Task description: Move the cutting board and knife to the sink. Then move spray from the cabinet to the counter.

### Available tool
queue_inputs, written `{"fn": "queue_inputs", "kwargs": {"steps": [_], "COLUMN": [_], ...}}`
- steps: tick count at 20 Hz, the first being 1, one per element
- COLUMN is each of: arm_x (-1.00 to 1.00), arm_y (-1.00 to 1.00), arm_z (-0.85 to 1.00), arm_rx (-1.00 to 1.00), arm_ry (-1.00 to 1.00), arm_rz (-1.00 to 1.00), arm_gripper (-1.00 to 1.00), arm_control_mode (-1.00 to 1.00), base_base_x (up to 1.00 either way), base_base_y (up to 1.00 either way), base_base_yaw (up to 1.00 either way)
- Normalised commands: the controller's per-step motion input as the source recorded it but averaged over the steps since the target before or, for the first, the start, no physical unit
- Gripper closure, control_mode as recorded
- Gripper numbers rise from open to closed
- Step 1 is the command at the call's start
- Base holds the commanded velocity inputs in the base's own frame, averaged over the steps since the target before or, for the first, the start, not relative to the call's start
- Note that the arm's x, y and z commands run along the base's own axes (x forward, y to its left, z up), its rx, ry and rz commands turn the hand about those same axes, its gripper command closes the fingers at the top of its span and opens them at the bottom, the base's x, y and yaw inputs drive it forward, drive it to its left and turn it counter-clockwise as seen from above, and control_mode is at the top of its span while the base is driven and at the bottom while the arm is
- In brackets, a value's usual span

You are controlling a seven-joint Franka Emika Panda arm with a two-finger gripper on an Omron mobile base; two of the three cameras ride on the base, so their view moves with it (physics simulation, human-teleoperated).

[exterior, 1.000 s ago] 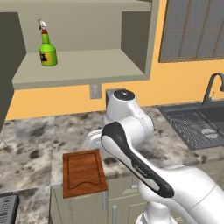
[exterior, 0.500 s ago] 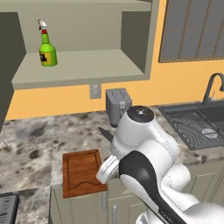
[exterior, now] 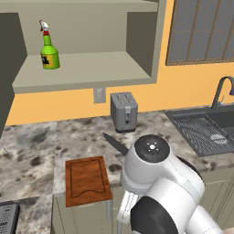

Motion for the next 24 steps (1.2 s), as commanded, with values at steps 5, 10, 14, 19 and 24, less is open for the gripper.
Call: {"fn": "queue_inputs", "kwargs": {"steps": [5, 10, 14, 19, 24], "arm_x": [0.0, 0.0, 0.0, 0.0, 0.0], "arm_y": [0.0, -0.02, 0.0, 0.0, 0.02], "arm_z": [0.0, -0.06, -0.33, -0.32, -0.29], "arm_rx": [-0.09, -0.07, -0.04, -0.01, -0.01], "arm_ry": [-0.13, -0.13, -0.14, -0.16, -0.14], "arm_rz": [0.3, 0.28, 0.2, 0.11, 0.02], "arm_gripper": [-1.0, -1.0, -1.0, -1.0, -1.0], "arm_control_mode": [-1.0, -1.0, -1.0, -1.0, -1.0], "base_base_x": [0.0, 0.0, 0.0, 0.0, 0.0], "base_base_y": [0.0, 0.0, 0.0, 0.0, 0.0], "base_base_yaw": [0.0, 0.0, 0.0, 0.0, 0.0]}}
